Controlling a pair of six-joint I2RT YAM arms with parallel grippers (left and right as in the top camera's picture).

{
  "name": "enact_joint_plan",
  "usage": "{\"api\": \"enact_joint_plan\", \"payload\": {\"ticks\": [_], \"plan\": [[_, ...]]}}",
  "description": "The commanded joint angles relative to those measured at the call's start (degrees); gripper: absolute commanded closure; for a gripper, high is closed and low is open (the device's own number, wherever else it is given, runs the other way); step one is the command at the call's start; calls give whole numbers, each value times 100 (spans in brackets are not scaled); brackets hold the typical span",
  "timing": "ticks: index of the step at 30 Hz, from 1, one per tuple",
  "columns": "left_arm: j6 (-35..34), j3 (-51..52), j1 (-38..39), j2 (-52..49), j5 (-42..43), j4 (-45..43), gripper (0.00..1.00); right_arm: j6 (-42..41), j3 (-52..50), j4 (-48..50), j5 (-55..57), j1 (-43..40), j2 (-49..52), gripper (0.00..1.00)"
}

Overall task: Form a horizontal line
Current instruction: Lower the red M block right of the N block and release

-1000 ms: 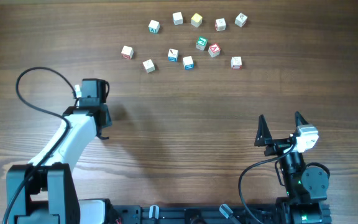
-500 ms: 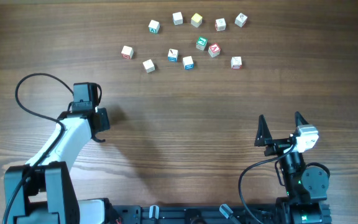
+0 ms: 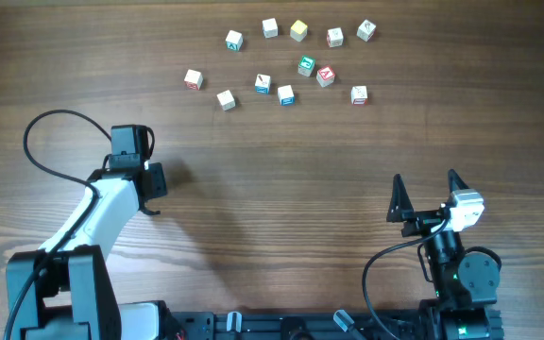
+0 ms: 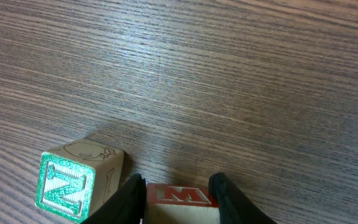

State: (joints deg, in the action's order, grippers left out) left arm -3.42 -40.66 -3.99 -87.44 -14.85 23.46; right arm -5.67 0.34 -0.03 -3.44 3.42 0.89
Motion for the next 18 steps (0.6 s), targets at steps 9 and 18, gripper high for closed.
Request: {"api": "enact_joint_plan", "payload": {"ticks": [9, 18], "plan": [[66, 61, -31, 31, 70, -59, 63, 103, -4, 15, -70, -28, -35, 0], [66, 61, -31, 31, 70, -68, 62, 101, -4, 15, -70, -28, -35, 0]]}}
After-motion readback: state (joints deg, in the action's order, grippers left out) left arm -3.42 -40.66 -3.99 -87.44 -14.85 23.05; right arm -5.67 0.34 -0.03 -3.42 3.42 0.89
